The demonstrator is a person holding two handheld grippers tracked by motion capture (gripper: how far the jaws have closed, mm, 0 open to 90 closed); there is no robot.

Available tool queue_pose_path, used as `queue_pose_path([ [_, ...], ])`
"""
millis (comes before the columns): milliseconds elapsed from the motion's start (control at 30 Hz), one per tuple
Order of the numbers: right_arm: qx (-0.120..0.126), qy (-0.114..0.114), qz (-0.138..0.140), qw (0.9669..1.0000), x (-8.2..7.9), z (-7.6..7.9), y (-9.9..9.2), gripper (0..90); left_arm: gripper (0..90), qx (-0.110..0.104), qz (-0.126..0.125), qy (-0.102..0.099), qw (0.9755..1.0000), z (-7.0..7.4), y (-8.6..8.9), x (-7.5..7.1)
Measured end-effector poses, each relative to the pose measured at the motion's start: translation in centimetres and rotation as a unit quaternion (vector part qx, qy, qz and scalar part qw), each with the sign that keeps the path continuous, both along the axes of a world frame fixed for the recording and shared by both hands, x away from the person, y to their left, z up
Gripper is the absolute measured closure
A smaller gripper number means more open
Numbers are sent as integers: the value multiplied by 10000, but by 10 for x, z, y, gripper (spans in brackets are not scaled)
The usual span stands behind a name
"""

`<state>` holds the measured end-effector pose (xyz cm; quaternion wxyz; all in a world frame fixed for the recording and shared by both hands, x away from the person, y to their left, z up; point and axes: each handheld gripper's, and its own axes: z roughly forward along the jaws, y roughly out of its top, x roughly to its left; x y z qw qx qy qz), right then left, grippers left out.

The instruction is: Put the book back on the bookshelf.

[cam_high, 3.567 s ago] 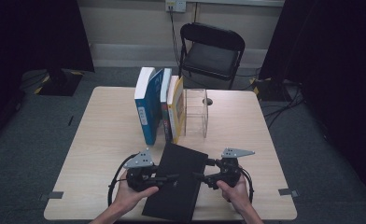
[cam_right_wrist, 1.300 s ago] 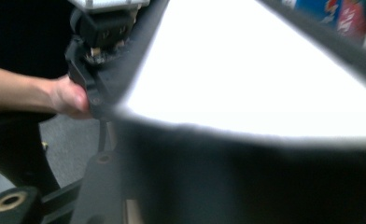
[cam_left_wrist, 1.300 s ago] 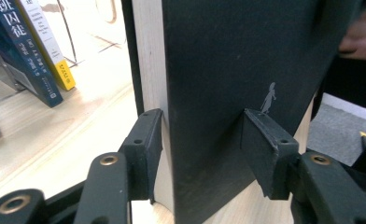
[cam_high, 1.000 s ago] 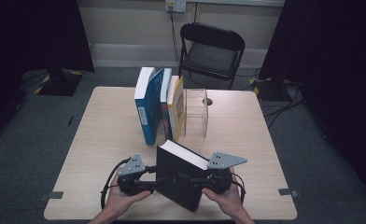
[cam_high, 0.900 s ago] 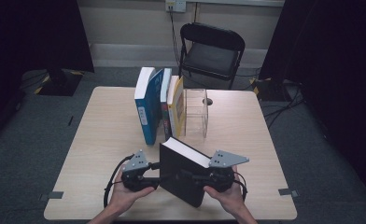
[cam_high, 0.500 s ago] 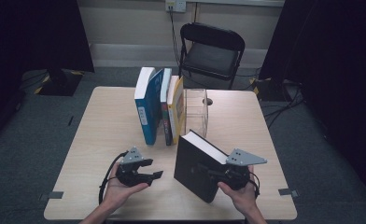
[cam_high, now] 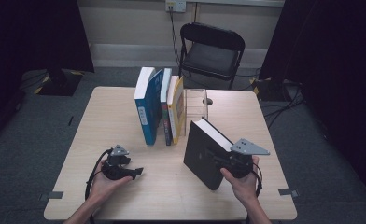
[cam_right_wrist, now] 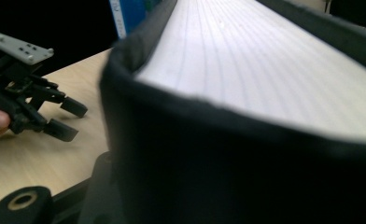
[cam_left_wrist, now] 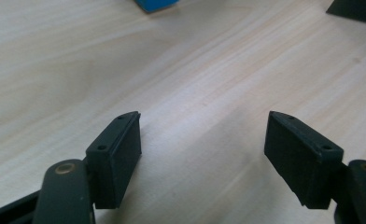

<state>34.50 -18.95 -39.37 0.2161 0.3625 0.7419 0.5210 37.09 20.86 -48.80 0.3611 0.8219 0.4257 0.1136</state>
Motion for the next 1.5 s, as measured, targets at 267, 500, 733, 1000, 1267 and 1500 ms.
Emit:
queue_pose_path([
  [267, -26, -17, -258, 9997, 22, 0, 4, 509, 226, 444, -205, -354, 9982, -6, -8, -1],
  [500, -206, -72, -355, 9991, 38, 6, 14, 510, 197, 369, -118, -430, 9983, -8, -7, 1],
  [733, -164, -84, -524, 9985, 48, 5, 15, 510, 153, 289, -146, -547, 9980, -11, -5, 2],
  [1000, -175, -116, -560, 9982, 61, 5, 16, 510, 150, 277, -149, -570, 9979, -12, -4, 3],
  [1267, -142, -201, -477, 9986, 60, -1, 13, 508, 149, 273, -178, -582, 9978, -12, -4, 3],
  [1500, -246, 35, -369, 9990, 53, -4, 7, 502, 147, 263, -180, -597, 9977, -13, -4, 3],
])
